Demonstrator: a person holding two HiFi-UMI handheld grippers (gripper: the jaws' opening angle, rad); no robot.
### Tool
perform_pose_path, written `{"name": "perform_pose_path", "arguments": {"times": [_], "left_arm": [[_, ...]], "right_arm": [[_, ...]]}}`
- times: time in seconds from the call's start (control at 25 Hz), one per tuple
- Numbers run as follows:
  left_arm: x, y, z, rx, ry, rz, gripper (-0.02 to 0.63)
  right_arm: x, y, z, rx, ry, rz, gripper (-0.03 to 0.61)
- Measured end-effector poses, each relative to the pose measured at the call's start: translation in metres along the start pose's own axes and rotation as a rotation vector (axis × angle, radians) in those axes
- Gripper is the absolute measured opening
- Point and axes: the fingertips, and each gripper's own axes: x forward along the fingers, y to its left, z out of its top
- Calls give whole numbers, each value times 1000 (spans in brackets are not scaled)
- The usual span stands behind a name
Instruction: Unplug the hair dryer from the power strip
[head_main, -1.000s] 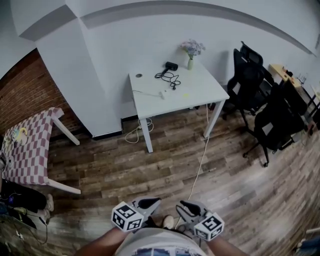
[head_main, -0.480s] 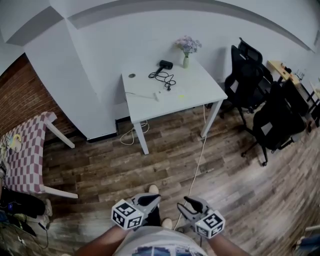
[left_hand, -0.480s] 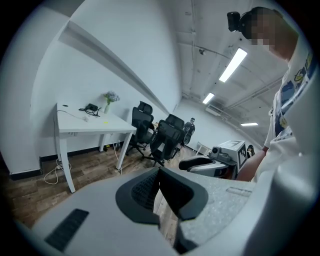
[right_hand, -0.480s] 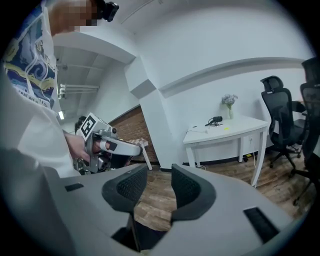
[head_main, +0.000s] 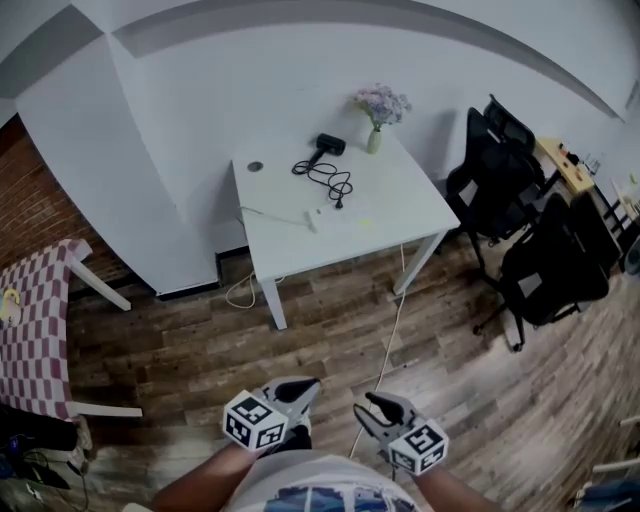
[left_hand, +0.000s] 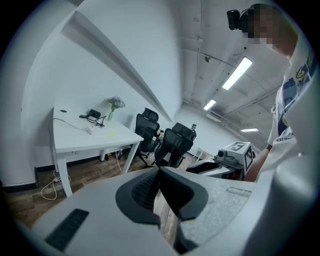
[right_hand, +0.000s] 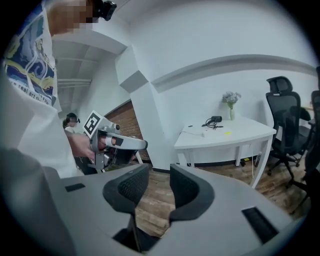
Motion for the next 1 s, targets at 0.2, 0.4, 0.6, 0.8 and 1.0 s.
{"name": "perform_pose_path", "arguments": {"times": [0.2,0.4,0.6,0.8,1.0], "left_arm": [[-2,60,35,4,-16,20,3],[5,108,54,6,-16,14,3],[18,131,70,5,-11,16,3],[44,161,83,4,2,41,3],[87,196,106,8,16,77,3]], "right_arm": [[55,-30,39,2,6,-3,112],[95,-57,62,-5,19,-21,101],[118,-86,90,-4,-2,-32,96],[141,-129,108,-3,-21,-25,95],[168,-189,132,-23,-16,2,100]]}}
